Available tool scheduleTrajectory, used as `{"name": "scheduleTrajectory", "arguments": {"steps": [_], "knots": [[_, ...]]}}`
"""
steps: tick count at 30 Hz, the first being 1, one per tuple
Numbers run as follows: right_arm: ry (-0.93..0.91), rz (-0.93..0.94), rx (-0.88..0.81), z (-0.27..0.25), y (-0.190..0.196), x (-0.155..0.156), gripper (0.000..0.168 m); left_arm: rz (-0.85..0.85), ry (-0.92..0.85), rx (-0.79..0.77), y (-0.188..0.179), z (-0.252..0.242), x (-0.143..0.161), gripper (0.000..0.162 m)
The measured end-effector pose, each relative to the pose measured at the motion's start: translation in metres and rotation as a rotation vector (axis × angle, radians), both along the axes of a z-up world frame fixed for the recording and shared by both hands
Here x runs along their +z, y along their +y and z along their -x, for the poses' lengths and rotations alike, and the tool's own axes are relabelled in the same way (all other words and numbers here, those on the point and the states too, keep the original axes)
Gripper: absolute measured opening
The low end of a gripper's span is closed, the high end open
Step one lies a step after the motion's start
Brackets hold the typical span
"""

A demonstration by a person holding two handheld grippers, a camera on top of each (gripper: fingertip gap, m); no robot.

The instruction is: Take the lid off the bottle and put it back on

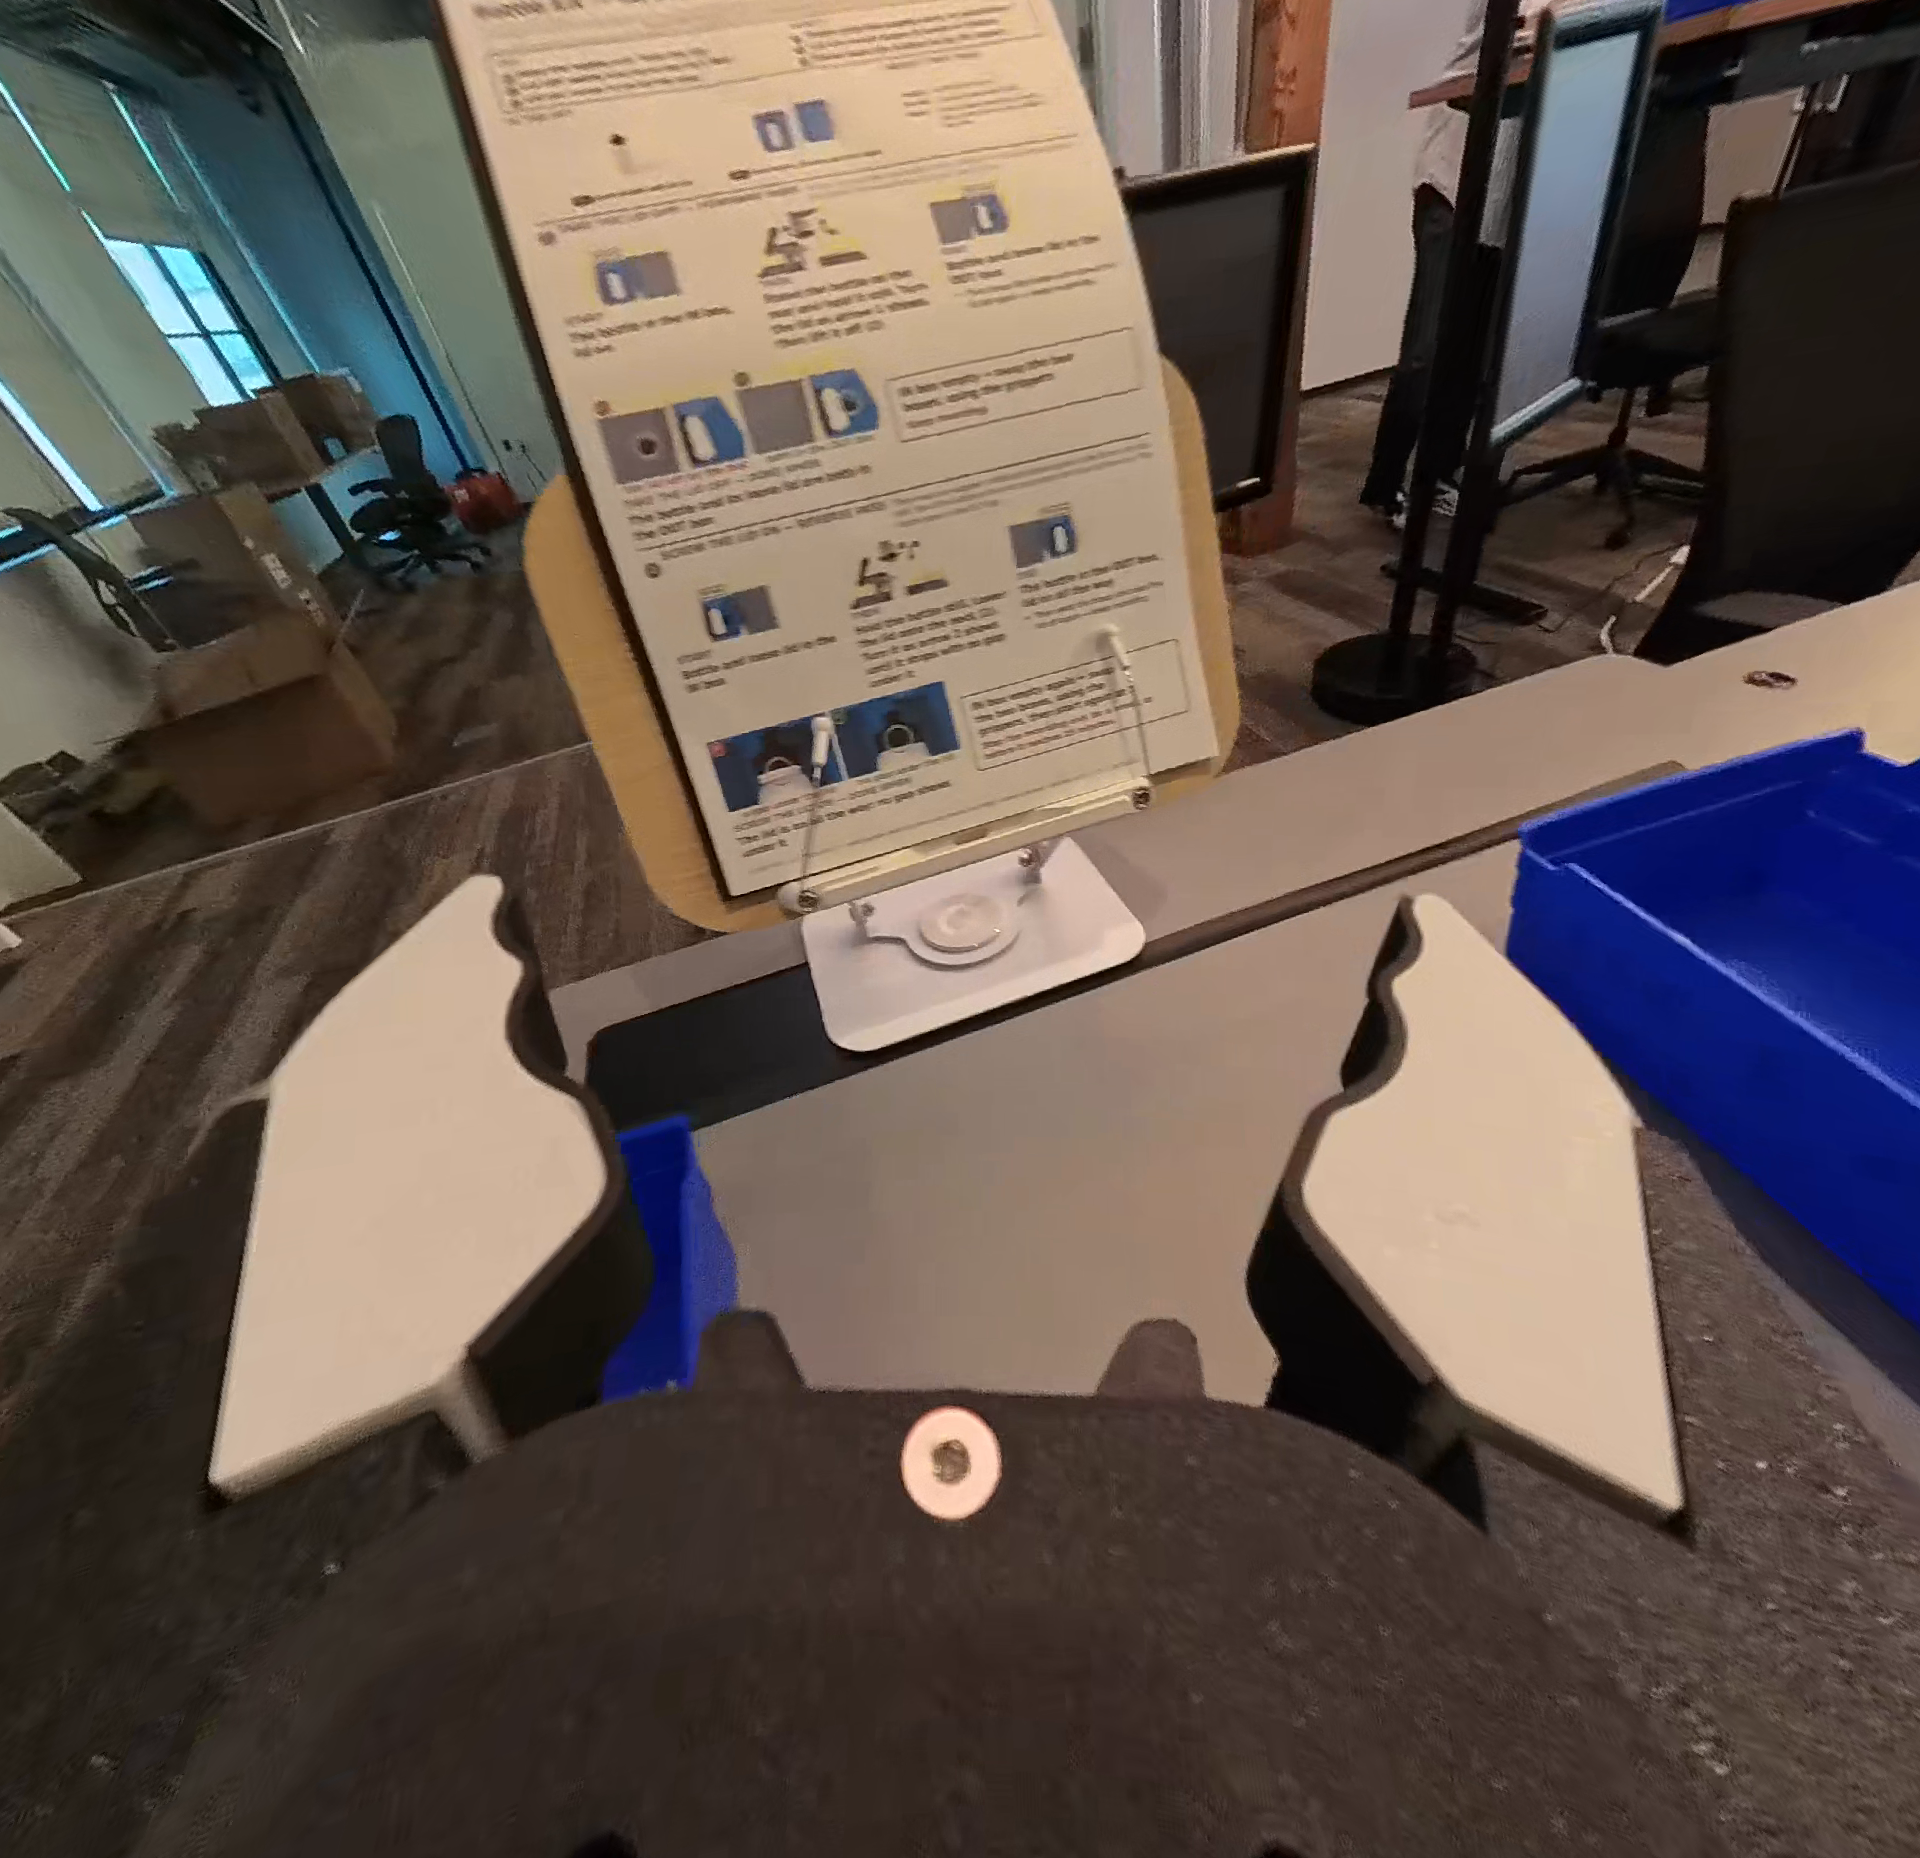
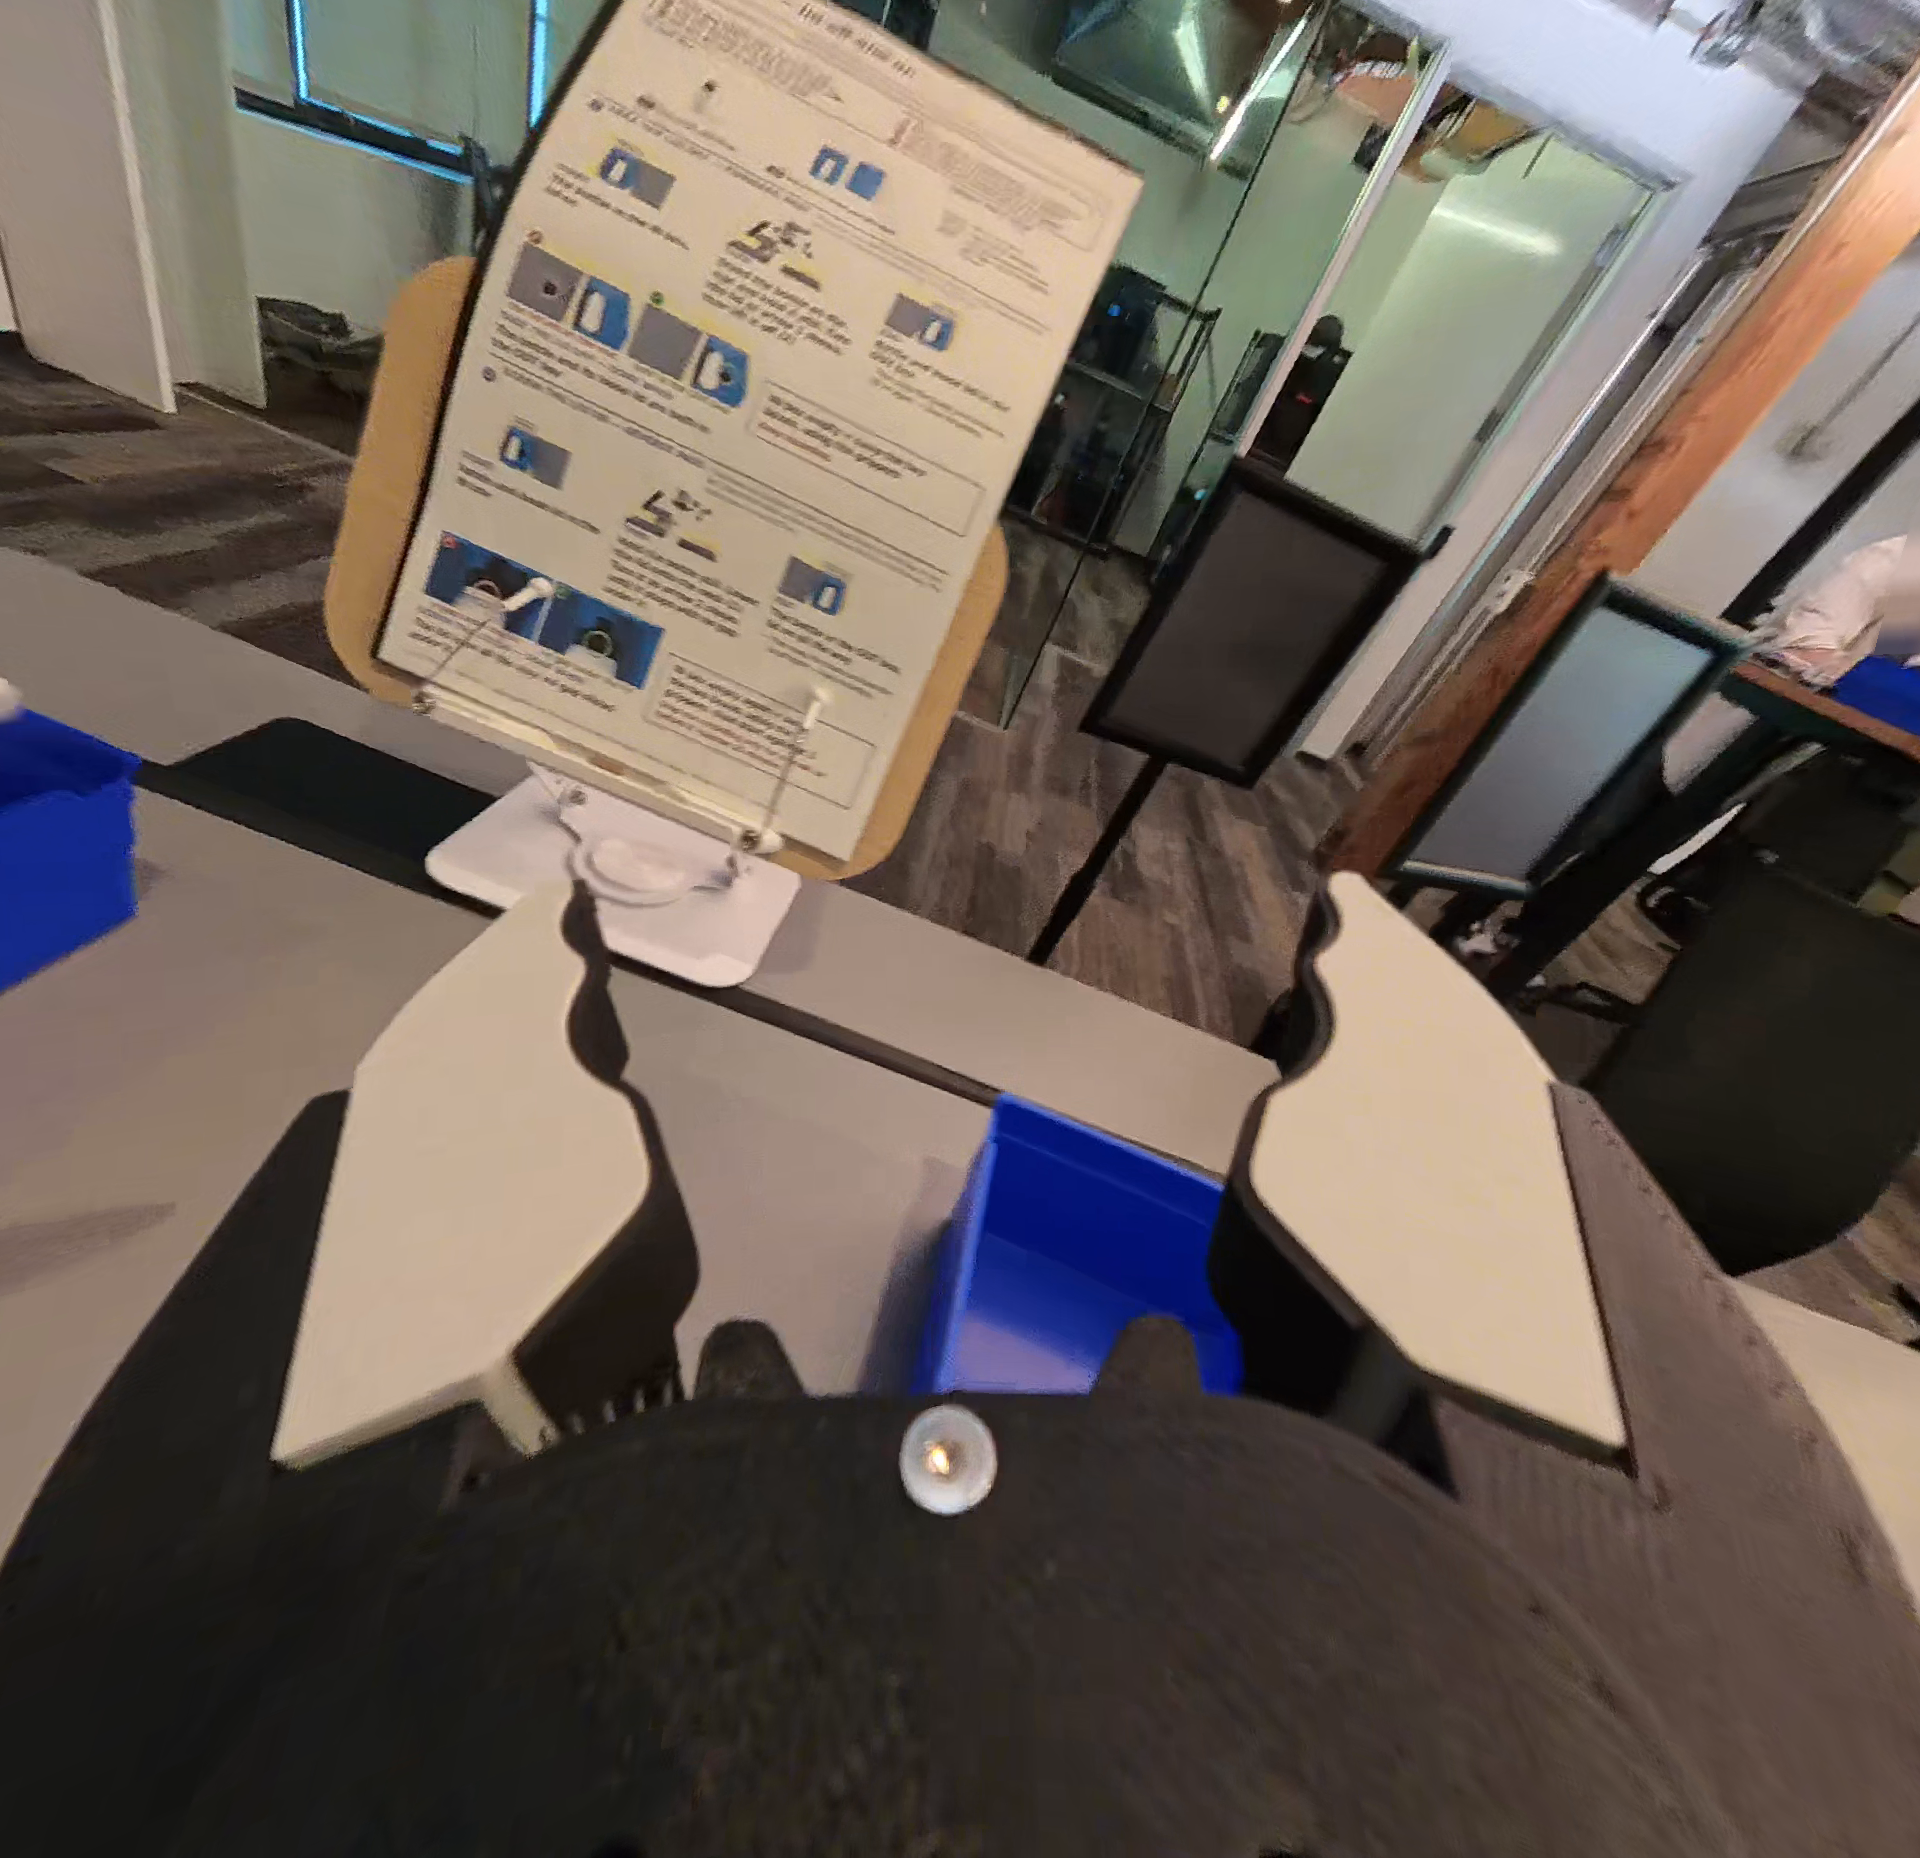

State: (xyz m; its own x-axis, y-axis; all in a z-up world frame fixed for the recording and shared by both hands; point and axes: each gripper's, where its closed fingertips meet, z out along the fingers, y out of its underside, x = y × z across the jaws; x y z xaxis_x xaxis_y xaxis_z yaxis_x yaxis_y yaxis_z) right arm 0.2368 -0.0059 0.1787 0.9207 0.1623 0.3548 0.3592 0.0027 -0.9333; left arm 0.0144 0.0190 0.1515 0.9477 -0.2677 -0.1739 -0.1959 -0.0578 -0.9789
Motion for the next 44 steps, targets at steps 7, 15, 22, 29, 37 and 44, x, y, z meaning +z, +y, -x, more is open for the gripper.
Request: {"name": "scheduleTrajectory", "arguments": {"steps": [7, 15, 22, 29, 37, 44], "knots": [[0.059, 0.231, -0.065, 0.040, 0.039, -0.076, 0.138, 0.092, -0.013, 0.117, 0.015, -0.007, -0.056, 0.146], [0.181, 0.402, -0.149, 0.045, 0.048, -0.179, 0.137, 0.227, -0.021, 0.247, 0.020, 0.011, -0.158, 0.145], [0.255, 0.533, -0.213, 0.039, 0.048, -0.249, 0.137, 0.322, -0.024, 0.296, 0.021, 0.017, -0.211, 0.146], [0.300, 0.662, -0.249, 0.035, 0.045, -0.306, 0.137, 0.426, -0.044, 0.326, 0.021, 0.022, -0.252, 0.145], [0.310, 0.757, -0.257, 0.039, 0.042, -0.343, 0.137, 0.533, -0.061, 0.332, 0.019, 0.018, -0.288, 0.146], [0.284, 0.769, -0.268, 0.040, 0.042, -0.345, 0.138, 0.643, -0.073, 0.339, 0.014, 0.015, -0.305, 0.146]]}}
